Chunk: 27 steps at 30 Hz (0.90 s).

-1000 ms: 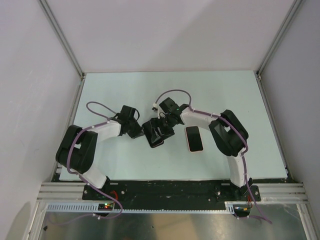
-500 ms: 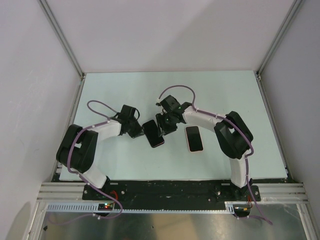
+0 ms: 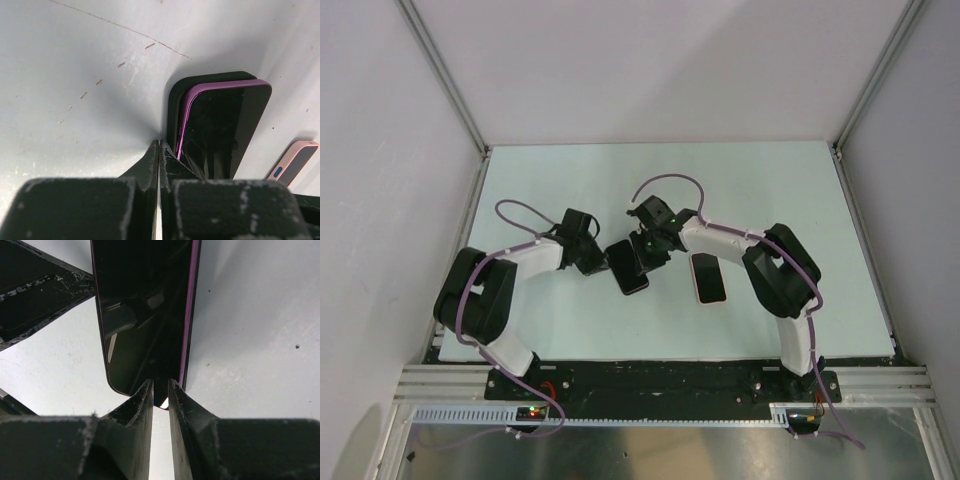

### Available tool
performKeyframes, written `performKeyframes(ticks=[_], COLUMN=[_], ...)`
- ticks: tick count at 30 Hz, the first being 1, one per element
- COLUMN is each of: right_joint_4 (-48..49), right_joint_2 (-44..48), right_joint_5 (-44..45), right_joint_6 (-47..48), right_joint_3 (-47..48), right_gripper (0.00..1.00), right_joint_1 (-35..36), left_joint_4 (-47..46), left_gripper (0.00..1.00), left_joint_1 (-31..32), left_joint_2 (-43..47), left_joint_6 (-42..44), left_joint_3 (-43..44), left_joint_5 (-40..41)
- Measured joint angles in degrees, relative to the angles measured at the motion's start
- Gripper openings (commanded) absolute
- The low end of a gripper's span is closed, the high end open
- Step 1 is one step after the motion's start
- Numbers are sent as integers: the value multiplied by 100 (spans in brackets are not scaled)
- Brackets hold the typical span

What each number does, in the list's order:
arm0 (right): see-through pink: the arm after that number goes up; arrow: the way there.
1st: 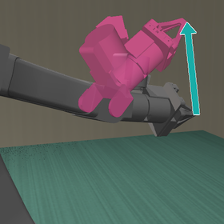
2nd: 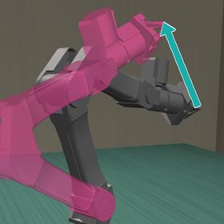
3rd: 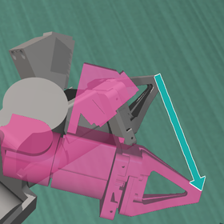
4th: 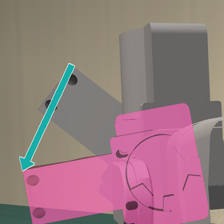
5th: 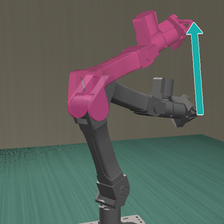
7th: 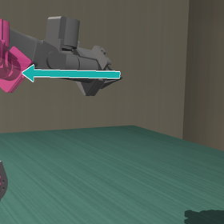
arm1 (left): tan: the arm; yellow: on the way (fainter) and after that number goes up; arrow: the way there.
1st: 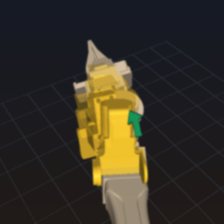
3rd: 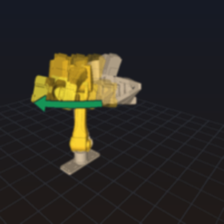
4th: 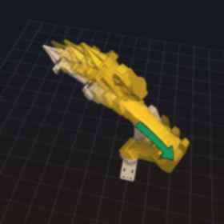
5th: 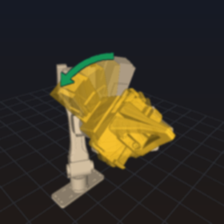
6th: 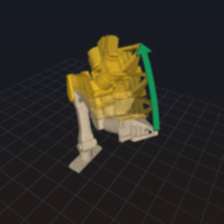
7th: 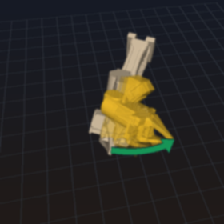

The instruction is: Put the phone into the phone case

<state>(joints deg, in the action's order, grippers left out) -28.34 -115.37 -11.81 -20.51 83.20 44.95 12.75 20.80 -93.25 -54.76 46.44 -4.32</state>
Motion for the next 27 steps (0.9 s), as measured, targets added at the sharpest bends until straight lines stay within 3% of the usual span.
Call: performKeyframes(ticks=[6, 16, 27], right_joint_4=[15, 85, 138], right_joint_2=[-2, 177, 352], right_joint_5=[79, 479, 857], right_joint_6=[4, 2, -2], right_joint_3=[0, -160, -422], right_gripper=[23, 34, 34], right_joint_1=[72, 129, 111], left_joint_4=[2, 2, -2], left_gripper=[0, 0, 0], left_joint_1=[2, 0, 2], left_joint_2=[-50, -61, -63], left_joint_6=[42, 85, 85], left_joint_3=[55, 72, 72], left_joint_5=[-28, -37, -39])
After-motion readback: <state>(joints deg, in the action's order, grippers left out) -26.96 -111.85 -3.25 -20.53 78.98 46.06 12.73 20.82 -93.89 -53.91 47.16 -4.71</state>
